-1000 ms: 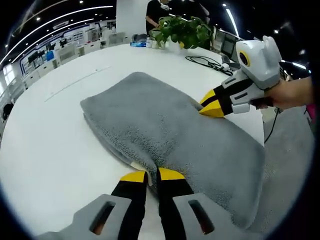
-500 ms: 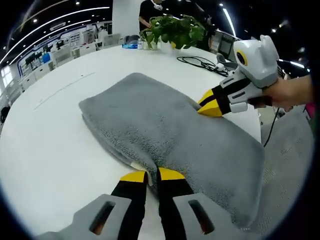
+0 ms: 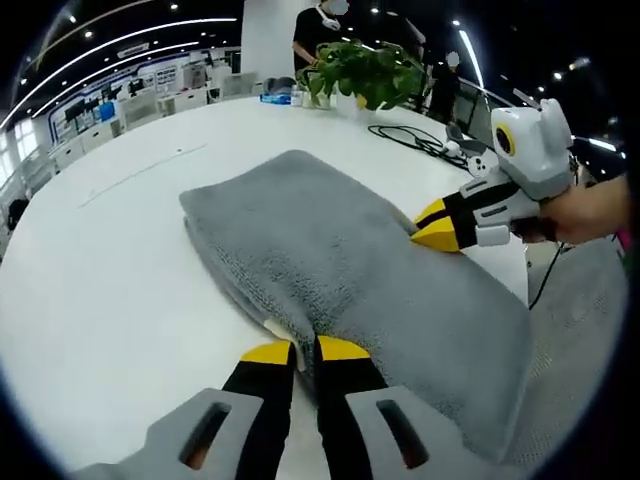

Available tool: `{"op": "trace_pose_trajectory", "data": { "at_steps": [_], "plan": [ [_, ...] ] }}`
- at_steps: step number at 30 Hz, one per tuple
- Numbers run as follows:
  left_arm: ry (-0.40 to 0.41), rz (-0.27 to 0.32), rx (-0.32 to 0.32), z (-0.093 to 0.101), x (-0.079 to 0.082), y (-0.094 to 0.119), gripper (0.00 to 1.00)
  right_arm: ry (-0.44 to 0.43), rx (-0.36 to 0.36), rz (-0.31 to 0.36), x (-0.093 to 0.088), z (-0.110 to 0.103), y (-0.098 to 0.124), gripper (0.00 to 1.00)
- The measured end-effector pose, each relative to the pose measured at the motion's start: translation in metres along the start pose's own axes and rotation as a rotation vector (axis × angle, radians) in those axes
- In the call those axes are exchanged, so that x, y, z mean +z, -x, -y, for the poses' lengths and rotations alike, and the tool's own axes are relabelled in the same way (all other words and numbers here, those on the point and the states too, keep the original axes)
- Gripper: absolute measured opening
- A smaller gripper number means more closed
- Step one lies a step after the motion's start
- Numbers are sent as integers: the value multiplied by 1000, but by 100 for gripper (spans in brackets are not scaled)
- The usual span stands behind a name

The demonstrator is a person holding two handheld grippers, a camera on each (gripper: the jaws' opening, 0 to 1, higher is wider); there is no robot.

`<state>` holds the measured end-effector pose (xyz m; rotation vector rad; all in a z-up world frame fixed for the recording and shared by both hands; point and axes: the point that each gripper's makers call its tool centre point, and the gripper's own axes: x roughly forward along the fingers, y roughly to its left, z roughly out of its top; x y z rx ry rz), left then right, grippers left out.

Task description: Fold the towel on the table until its edges align and the towel forms a compact rectangular stack.

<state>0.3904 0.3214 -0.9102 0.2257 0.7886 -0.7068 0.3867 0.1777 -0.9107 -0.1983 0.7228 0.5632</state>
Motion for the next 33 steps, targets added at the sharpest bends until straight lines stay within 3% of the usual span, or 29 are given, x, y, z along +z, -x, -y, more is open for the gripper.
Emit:
{"op": "trace_pose_trajectory", "data": {
  "at_steps": [11,15,18,22,29,33],
  "plan": [
    [-3,8,12,1,0,0,7,-8,18,3,0,1,-2,5],
    [36,-37,-1,-1,1,-1,8,85,21,-84,2,-1,-3,6],
    [31,-60,20,-4,2,3,11,73,29,-86,6,0,-3,7],
    [-38,24,101,-14,14,20,16,40,25,-63,11,4,3,14],
    [-59,60,57,-4,22,37,29,112,63,-25,25,-6,19,19],
    [-190,89,29,14,28,49,35,140,84,-11,28,-12,29,20]
  ]
}}
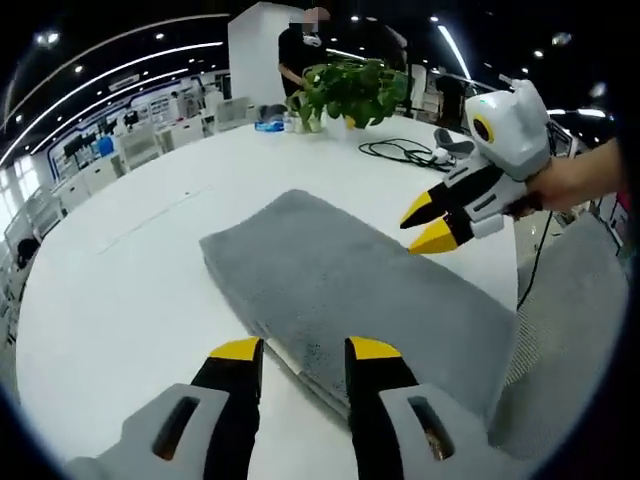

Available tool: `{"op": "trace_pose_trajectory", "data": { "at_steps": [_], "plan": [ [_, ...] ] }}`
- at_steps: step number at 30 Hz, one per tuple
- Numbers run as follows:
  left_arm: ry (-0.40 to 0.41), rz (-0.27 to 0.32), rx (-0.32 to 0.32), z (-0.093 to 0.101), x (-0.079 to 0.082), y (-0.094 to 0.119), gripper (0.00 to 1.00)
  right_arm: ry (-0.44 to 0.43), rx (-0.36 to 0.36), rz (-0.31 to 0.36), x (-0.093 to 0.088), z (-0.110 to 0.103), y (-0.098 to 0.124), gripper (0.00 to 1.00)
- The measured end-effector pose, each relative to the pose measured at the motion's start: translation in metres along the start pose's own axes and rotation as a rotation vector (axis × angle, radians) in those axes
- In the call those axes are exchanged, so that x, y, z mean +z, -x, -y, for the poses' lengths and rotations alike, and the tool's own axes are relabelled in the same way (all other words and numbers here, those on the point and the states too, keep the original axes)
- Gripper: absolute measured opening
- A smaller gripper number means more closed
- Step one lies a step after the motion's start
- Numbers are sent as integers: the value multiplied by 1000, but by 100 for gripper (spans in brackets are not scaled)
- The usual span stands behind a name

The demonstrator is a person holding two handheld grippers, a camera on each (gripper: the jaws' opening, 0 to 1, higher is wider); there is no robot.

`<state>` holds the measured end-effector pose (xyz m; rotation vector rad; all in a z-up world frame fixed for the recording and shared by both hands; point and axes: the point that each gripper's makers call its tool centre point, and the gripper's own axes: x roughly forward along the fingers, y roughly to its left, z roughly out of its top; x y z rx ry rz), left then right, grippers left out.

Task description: Fold the towel on the table until its edges align and the towel forms a compact rectangular stack.

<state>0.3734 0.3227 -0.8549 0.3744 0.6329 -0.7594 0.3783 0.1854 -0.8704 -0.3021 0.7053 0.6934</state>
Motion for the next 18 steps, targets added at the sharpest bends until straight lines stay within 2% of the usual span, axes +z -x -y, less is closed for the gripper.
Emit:
{"op": "trace_pose_trajectory", "data": {
  "at_steps": [4,8,13,18],
  "plan": [
    [-63,5,-40,25,2,12,37,15,23,2,-1,-12,9,20],
    [-151,-22,-88,50,-8,17,37,50,54,10,-4,-30,18,20],
    [-112,-7,-153,74,-13,26,37,126,82,19,-5,-49,31,20],
    [-166,-27,-185,91,-23,34,37,178,115,13,-16,-69,44,19]
  ]
}}
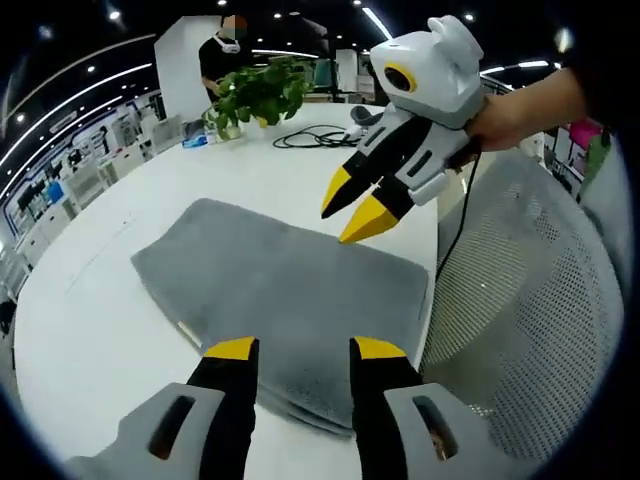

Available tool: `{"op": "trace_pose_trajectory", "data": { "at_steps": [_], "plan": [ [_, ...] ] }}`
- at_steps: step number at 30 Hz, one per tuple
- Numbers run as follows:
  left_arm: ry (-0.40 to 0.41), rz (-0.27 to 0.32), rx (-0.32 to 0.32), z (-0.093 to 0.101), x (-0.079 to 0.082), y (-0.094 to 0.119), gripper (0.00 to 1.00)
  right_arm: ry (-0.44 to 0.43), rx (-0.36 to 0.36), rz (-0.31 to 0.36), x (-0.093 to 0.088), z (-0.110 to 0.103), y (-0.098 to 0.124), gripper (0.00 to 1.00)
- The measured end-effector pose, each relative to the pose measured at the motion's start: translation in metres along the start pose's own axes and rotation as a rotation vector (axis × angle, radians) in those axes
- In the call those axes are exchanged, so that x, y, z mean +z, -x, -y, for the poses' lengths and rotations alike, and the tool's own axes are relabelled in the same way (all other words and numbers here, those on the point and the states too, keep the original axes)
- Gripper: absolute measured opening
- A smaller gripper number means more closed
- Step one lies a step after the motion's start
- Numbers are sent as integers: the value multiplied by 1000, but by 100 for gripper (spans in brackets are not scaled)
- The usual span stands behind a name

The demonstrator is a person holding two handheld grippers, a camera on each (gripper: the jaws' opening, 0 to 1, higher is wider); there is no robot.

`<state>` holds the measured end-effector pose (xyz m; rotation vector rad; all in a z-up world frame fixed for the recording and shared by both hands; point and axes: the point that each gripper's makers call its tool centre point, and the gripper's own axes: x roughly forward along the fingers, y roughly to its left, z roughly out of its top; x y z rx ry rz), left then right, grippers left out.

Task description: Fold the towel on the table until its edges align and the towel forms a compact rectangular stack.

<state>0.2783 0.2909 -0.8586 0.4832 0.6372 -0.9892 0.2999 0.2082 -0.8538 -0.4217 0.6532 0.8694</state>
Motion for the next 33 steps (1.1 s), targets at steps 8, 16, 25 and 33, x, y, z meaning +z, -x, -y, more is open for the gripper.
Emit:
{"op": "trace_pose_trajectory", "data": {
  "at_steps": [8,16,25,33],
  "plan": [
    [-155,-54,-148,38,-7,-4,23,126,58,-50,-22,-28,5,15],
    [-174,-113,-174,52,-30,-17,23,189,165,-87,-40,-58,2,13],
    [-200,-131,-135,49,-43,-23,23,267,229,-152,-58,-76,-10,16],
    [-235,-142,-141,52,-44,-23,26,440,208,-199,-65,-76,-15,17]
  ]
}}
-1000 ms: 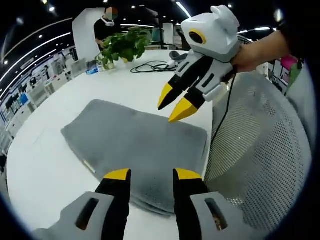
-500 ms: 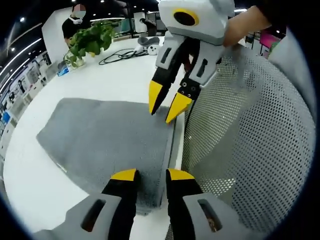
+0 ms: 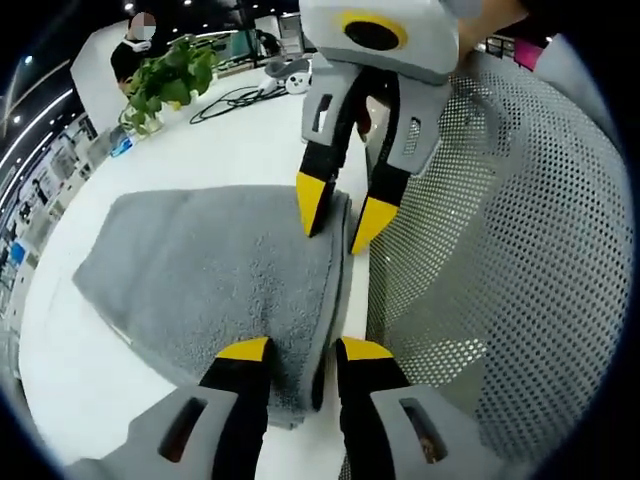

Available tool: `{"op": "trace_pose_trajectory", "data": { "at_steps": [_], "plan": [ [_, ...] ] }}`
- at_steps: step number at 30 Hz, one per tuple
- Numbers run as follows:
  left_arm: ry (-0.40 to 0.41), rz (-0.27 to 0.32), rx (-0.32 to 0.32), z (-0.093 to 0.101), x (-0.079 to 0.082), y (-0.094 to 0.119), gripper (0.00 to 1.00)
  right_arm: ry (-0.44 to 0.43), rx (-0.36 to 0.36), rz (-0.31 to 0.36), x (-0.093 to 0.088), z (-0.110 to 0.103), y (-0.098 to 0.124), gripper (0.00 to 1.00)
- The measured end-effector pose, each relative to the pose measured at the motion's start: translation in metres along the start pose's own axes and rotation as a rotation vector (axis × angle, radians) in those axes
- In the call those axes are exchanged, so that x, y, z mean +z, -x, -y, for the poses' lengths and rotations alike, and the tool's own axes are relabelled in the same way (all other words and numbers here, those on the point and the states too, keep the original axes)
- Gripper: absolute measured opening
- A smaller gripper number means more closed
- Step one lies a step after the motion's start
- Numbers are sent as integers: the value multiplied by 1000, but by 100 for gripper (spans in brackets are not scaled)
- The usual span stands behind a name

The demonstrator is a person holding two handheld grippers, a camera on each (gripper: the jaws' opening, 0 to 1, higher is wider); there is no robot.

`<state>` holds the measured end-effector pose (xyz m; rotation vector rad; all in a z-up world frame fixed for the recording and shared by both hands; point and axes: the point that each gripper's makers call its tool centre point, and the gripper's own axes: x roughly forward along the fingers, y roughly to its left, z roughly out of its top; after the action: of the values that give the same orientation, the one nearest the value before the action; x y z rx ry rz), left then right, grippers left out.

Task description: Fold the towel on the table until its edges align and the towel forms a compact rectangular stack.

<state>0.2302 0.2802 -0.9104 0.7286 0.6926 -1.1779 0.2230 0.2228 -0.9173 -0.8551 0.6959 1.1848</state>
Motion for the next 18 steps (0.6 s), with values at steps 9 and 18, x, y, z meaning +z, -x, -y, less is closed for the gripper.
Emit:
{"op": "trace_pose_trajectory", "data": {
  "at_steps": [9,18],
  "plan": [
    [9,-2,23,-4,-1,-2,19,112,18,-55,4,-3,-2,13],
    [-55,-26,52,-10,-2,-5,10,169,9,-80,2,1,-6,6]
  ]
}}
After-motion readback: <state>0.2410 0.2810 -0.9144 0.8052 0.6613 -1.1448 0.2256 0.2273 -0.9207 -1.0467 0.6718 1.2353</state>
